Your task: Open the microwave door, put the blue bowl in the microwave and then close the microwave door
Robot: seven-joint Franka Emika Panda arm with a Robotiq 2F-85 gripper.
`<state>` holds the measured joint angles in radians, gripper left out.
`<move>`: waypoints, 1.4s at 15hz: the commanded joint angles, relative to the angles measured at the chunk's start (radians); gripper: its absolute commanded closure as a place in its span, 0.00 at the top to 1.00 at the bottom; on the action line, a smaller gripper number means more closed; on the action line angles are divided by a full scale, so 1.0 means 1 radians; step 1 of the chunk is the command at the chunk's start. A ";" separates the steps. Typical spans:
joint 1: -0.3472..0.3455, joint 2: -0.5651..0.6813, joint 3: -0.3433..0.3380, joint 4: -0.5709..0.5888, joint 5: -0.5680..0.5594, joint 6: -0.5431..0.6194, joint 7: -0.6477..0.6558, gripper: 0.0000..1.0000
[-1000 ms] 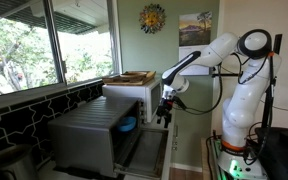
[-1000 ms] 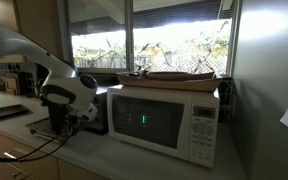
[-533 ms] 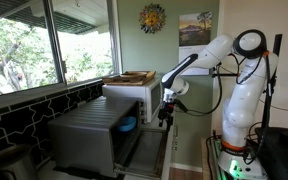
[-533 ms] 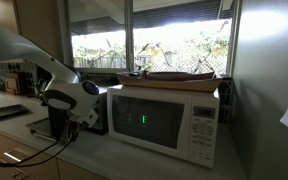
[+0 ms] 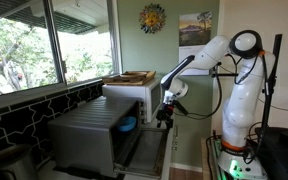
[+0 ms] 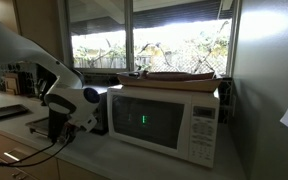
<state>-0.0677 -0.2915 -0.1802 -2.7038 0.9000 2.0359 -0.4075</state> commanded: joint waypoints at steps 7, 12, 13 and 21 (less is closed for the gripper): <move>-0.067 -0.068 -0.030 -0.021 0.274 -0.115 -0.013 1.00; -0.084 -0.129 -0.014 -0.036 0.398 -0.107 -0.021 1.00; -0.086 -0.141 -0.012 -0.039 0.417 -0.105 -0.025 1.00; -0.099 -0.207 0.020 -0.052 0.518 -0.098 -0.070 1.00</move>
<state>-0.1438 -0.4501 -0.1841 -2.7208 1.3717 1.9388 -0.4478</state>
